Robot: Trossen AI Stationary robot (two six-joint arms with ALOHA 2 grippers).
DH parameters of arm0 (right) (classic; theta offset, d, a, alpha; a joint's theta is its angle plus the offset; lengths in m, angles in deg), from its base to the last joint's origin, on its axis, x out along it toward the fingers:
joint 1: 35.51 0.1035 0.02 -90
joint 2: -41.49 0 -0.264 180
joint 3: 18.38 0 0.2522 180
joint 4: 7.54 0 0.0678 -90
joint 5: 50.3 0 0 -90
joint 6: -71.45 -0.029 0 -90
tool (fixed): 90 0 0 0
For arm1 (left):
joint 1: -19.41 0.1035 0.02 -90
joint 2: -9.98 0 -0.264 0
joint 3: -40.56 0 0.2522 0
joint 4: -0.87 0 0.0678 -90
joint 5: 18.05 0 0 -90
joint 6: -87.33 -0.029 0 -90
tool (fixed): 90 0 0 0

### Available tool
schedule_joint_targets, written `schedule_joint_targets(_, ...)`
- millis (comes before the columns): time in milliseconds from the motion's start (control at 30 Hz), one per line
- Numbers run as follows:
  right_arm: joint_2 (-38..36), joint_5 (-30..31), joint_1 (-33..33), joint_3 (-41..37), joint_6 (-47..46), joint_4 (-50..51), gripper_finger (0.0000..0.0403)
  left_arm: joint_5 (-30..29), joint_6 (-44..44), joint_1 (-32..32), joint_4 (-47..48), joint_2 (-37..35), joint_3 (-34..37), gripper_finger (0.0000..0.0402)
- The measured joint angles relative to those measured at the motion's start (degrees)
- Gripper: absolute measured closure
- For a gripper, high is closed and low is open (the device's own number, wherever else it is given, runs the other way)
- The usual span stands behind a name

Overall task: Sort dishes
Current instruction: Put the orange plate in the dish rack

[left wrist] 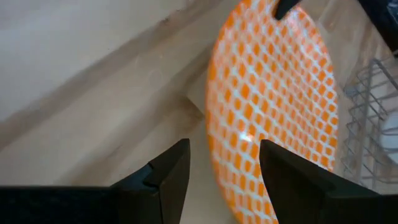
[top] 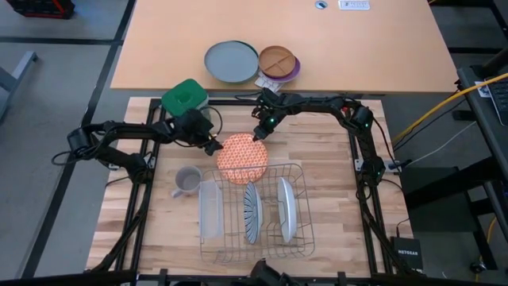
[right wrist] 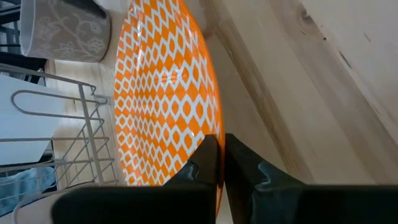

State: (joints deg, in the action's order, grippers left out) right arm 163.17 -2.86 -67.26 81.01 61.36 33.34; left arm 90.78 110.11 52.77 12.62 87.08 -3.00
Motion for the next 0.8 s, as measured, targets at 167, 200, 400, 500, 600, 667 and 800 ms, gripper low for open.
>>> schedule_joint_targets(167, 0.0, -0.6, 0.7, 0.0, 0.1, -1.0, 0.0387, -0.1, 2.7, -1.9, -0.1, 1.3, 0.0, 0.0219)
schedule_joint_targets(200, 0.0, -0.5, 0.8, 0.0, 0.1, -1.1, 0.0387, -0.3, 3.5, -2.2, -0.2, 2.1, 0.0, 0.0219)
schedule_joint_targets(400, 0.1, 0.1, 1.1, 0.0, 0.1, -1.1, 0.0387, -0.4, 4.3, -2.7, -3.5, 7.1, 0.0, 0.0219)
schedule_joint_targets(500, 0.1, 0.1, 1.1, 0.0, 0.1, -1.1, 0.0387, 0.6, 3.6, -2.6, -7.9, 8.6, 0.0, 0.0219)
schedule_joint_targets(600, 0.1, 0.2, 1.1, 0.0, 0.1, -1.1, 0.0387, 2.0, 0.8, -2.6, -11.2, 9.0, 0.0, 0.0221)
schedule_joint_targets(667, 0.1, 0.2, 1.1, 0.0, 0.1, -1.1, 0.0387, 2.2, -1.0, -2.6, -11.8, 9.0, 0.0, 0.0230)
schedule_joint_targets(800, 0.1, 0.0, 1.1, 0.0, 0.3, -1.1, 0.0386, 3.0, -4.5, -2.7, -11.7, 9.0, 0.0, 0.0271)
